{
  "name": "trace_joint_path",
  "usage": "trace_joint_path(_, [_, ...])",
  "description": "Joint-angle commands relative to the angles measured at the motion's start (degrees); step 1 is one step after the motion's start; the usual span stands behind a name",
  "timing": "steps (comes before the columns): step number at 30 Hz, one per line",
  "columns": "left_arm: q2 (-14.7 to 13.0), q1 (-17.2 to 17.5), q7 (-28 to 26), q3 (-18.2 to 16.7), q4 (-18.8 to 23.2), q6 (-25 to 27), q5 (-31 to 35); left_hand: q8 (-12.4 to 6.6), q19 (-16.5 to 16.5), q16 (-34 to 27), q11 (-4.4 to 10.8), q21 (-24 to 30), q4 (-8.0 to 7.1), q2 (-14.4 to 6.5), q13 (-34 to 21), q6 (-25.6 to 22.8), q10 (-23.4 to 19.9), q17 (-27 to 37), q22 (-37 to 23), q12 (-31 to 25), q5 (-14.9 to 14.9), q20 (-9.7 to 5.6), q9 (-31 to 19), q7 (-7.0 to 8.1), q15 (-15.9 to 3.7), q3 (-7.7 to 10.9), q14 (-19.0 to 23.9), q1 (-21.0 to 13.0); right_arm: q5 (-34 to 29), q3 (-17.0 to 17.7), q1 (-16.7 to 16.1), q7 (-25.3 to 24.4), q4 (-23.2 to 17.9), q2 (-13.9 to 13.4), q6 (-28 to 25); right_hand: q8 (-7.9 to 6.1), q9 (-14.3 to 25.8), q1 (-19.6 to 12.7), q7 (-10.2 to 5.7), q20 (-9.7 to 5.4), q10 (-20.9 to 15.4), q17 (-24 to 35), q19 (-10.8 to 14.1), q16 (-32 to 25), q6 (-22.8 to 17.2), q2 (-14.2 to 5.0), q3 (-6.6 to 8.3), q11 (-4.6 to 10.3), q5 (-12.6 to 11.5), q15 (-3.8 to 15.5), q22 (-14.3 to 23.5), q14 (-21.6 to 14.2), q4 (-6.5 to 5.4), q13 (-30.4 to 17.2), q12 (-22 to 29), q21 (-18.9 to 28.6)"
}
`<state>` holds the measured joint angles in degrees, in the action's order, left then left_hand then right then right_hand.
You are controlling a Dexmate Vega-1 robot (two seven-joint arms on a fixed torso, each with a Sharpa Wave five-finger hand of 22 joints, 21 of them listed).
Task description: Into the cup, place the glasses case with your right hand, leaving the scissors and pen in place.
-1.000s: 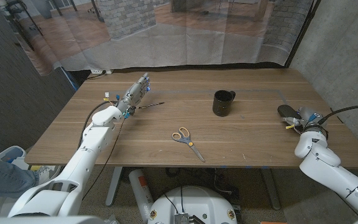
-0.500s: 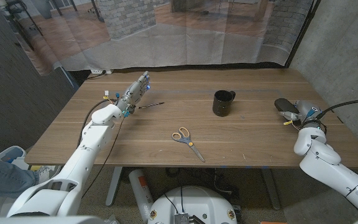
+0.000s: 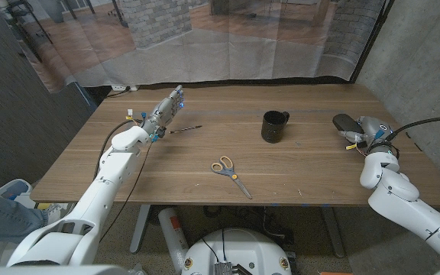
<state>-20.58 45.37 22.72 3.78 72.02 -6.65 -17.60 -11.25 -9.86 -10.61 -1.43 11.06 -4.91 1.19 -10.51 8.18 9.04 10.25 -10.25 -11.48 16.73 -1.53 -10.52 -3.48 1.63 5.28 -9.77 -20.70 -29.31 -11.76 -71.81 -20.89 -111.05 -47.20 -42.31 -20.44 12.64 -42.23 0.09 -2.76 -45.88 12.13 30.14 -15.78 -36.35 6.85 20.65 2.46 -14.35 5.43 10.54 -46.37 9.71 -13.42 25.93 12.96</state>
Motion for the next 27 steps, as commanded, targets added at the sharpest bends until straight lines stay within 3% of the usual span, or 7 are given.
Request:
trace_joint_path(1, [-0.27, 0.10, -0.11, 0.07, 0.49, 0.19, 0.16, 0.08, -2.81, -0.07, 0.11, 0.47, 0.11, -0.28, -0.18, 0.02, 0.14, 0.24, -0.23, -0.07, -0.03, 0.16, -0.18, 0.01, -0.09, -0.35, -2.62, -0.47, -2.75, 0.75, -0.77, 0.25, -1.57, 0.56, 2.24, -0.23, 0.24, -11.82, -11.39, -0.99, -9.34, 0.26, 0.20, -0.27, -11.90, -11.79, 0.24, 9.14, 0.31, 7.62, 0.27, -0.29, -0.45, -0.25, 0.22, -0.08])
trace_joint_path(27, [-0.09, -1.11, 0.61, 0.56, -1.68, -0.73, 0.48, 0.12, -3.06, -0.04, -0.12, 0.40, 0.11, -0.43, -0.18, 0.16, 0.38, 0.24, -0.23, 0.01, -0.06, 0.03, -0.18, -0.04, -0.10, -0.54, -2.79, -0.61, -9.38, 1.34, -1.52, 0.31, -3.61, 2.52, 9.17, -0.02, 0.27, -12.67, -11.57, -0.81, -9.35, 0.39, 0.06, -0.19, -12.07, -12.26, -0.10, 9.06, 1.42, 7.64, 0.27, -0.27, -0.61, -0.33, 0.07, -0.22])
